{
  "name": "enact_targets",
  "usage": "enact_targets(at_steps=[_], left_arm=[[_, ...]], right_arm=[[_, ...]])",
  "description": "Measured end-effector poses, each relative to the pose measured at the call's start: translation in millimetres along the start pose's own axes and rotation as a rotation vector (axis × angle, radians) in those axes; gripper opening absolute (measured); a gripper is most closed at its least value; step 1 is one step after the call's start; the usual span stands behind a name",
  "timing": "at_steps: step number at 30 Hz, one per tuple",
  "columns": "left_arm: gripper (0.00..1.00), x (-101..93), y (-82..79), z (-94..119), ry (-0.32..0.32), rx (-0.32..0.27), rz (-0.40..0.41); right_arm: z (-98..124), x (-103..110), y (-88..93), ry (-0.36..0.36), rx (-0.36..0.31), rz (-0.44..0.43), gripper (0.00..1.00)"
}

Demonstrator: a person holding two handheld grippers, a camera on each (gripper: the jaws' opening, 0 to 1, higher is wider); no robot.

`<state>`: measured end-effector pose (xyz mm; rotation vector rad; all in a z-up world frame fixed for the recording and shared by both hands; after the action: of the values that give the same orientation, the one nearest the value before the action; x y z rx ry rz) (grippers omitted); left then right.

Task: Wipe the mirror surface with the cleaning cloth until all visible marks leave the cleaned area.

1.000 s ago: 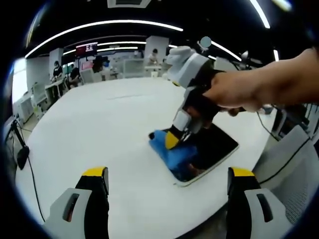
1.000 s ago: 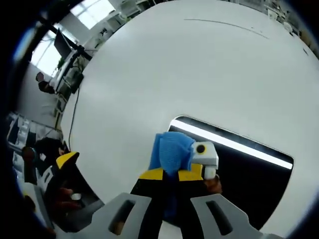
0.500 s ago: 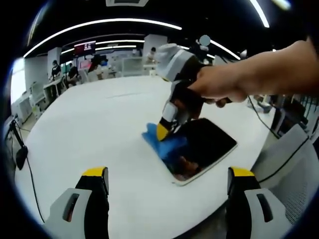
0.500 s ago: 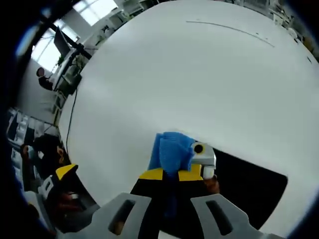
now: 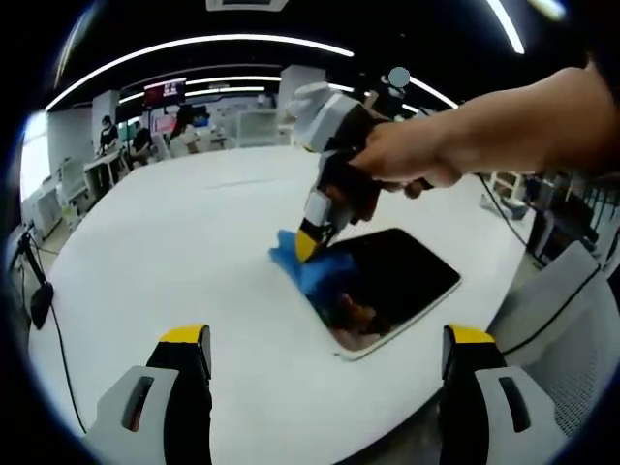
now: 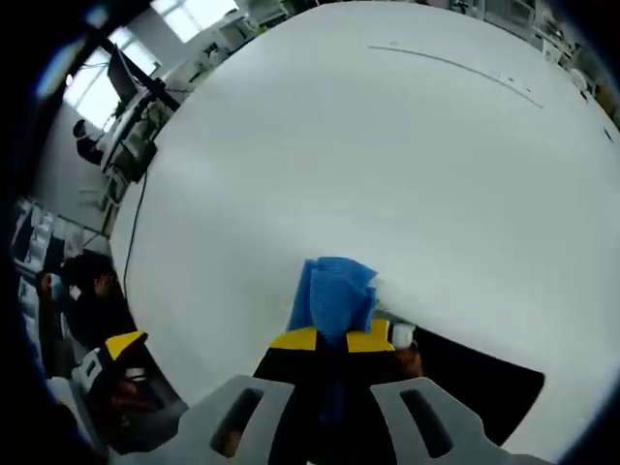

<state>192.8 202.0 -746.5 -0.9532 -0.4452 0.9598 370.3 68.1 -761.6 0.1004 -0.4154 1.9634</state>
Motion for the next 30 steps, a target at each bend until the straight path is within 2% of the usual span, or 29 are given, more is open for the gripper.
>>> enact_targets(at_steps=[30], left_arm=[[1.0,1.6,0.7,-0.9,-0.013,0.001,0.003]], right_arm=[[0.7,-5.4,-1.6,-0.019,-0.002,0.019,0.02]])
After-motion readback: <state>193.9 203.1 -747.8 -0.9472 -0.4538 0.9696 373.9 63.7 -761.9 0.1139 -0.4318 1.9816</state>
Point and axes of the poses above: the point that each gripper's makers call its tool centre point, and the gripper's own axes: z roughly backward along the fingers, x roughly to its left, y roughly out of its underside, the point moved 10 cm from there along z, roughly backward along the fingers, and after that the axes turned 3 degrees about -z, right-handed, at the moved point
